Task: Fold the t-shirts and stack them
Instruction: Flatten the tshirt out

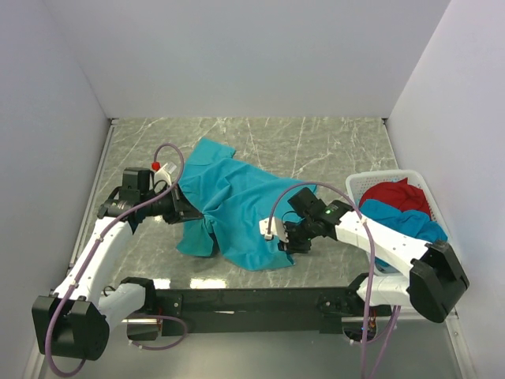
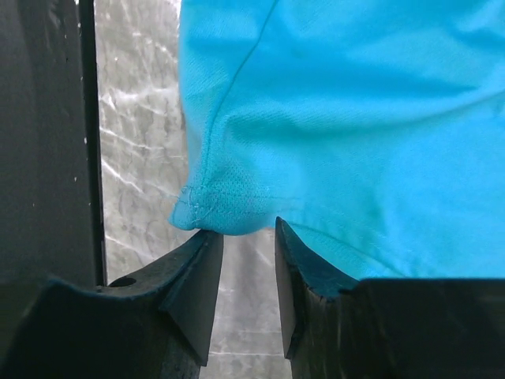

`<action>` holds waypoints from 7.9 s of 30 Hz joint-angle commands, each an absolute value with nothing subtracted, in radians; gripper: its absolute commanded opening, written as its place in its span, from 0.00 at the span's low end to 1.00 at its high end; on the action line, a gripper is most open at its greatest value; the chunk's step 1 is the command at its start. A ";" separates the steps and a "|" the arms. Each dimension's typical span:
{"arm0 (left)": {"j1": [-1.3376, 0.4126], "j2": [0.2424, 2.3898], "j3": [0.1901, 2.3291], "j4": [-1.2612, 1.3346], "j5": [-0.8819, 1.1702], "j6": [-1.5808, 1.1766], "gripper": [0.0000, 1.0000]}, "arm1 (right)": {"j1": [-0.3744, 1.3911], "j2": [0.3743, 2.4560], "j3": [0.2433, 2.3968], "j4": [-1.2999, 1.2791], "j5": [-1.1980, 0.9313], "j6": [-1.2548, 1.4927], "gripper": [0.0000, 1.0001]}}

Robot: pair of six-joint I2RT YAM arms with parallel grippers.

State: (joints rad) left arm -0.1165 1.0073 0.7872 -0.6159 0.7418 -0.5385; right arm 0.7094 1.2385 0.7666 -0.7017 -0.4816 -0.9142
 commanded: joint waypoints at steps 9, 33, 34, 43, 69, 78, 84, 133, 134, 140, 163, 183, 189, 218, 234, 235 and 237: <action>-0.120 0.999 0.793 -0.598 0.769 -0.518 0.00 | 0.730 1.181 0.824 -0.719 -0.560 -0.928 0.40; -0.121 1.005 0.793 -0.598 0.776 -0.517 0.01 | 0.788 1.276 0.884 -0.735 -0.609 -0.911 0.24; -0.121 1.005 0.795 -0.598 0.776 -0.517 0.00 | 0.790 1.276 0.884 -0.736 -0.609 -0.910 0.22; -0.121 1.000 0.811 -0.594 0.767 -0.528 0.00 | 0.790 1.272 0.971 -0.778 -0.574 -0.878 0.00; -0.057 0.993 1.544 -0.276 0.896 -0.755 0.00 | 0.183 1.166 1.716 -0.719 -1.028 -0.633 0.00; -0.218 0.590 0.654 -0.362 0.940 -0.834 0.00 | 0.184 0.966 1.069 -1.239 -0.840 -1.296 0.00; -0.357 0.531 0.430 -0.445 0.959 -0.905 0.01 | 0.184 0.891 0.876 -1.307 -0.632 -1.327 0.05; 0.026 1.155 0.853 -0.448 0.371 -0.522 0.63 | 0.202 2.324 1.974 -0.848 -0.420 -0.379 0.46; 0.026 1.161 0.851 -0.446 0.362 -0.523 0.63 | 0.204 2.330 1.982 -0.853 -0.423 -0.379 0.46; 0.049 1.219 0.861 -0.446 0.319 -0.546 0.62 | 0.213 2.352 1.987 -0.894 -0.480 -0.400 0.36; 0.069 1.664 1.127 -0.476 0.225 -0.526 0.47 | 0.077 2.120 1.853 -0.677 -0.252 -0.253 0.00; -0.207 2.123 1.503 -0.620 0.391 -0.482 0.43 | 0.049 2.151 1.806 -0.703 -0.383 -0.275 0.00; -0.232 2.047 1.548 -0.614 0.273 -0.511 0.01 | 0.048 2.145 1.802 -0.709 -0.408 -0.272 0.00; -0.623 1.657 1.407 -0.543 0.108 -0.416 0.48 | 0.005 2.125 1.767 -0.721 -0.506 -0.296 0.00; -0.690 1.979 1.638 -0.526 0.310 0.245 0.49 | 0.005 2.128 1.755 -0.726 -0.534 -0.304 0.00; -0.695 1.999 1.653 -0.534 0.289 0.255 0.49 | 0.005 2.128 1.755 -0.726 -0.538 -0.304 0.00; -0.704 2.060 1.693 -0.566 0.229 0.261 0.48 | 0.005 2.129 1.755 -0.726 -0.540 -0.305 0.00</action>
State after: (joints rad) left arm -0.7040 2.0144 1.6035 -0.5373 0.2825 0.1711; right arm 0.0040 2.1639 1.7596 -0.7242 -0.5182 -0.2897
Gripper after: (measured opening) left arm 0.485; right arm 0.008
